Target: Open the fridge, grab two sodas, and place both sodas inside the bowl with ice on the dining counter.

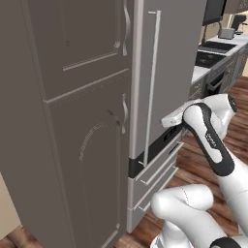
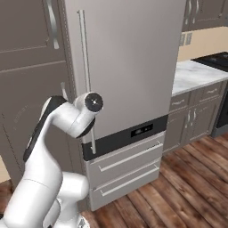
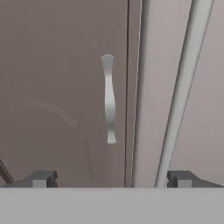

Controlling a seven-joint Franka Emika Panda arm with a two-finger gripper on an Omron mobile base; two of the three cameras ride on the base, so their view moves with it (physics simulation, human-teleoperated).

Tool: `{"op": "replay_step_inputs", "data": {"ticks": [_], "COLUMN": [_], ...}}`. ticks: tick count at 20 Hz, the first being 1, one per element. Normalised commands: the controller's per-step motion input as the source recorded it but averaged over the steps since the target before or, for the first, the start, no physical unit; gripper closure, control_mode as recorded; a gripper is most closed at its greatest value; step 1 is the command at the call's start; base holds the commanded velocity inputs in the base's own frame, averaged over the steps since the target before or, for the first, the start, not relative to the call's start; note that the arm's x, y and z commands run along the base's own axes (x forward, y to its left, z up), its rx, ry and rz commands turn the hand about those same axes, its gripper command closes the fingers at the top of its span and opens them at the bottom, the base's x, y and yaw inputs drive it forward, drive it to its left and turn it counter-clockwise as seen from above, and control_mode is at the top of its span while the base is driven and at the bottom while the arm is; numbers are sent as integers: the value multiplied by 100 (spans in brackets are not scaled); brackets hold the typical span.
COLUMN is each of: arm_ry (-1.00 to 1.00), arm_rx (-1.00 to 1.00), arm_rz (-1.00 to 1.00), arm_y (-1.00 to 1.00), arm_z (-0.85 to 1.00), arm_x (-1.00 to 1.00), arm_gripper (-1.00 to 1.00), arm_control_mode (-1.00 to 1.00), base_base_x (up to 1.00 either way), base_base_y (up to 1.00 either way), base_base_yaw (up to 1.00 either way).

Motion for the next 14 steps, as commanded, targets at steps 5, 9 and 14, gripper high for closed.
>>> {"op": "replay_step_inputs", "data": {"ticks": [5, 9, 14], "arm_ry": [-36, -23, -9], "arm_rx": [0, 0, 1], "arm_rz": [18, 9, 1], "arm_y": [-5, 0, 0], "arm_z": [0, 0, 0], "arm_x": [0, 7, 26], "arm_gripper": [-100, -100, -100], "arm_control_mode": [-100, -100, -100], "base_base_x": [0, 0, 0], "base_base_y": [0, 0, 0], "base_base_yaw": [0, 0, 0]}}
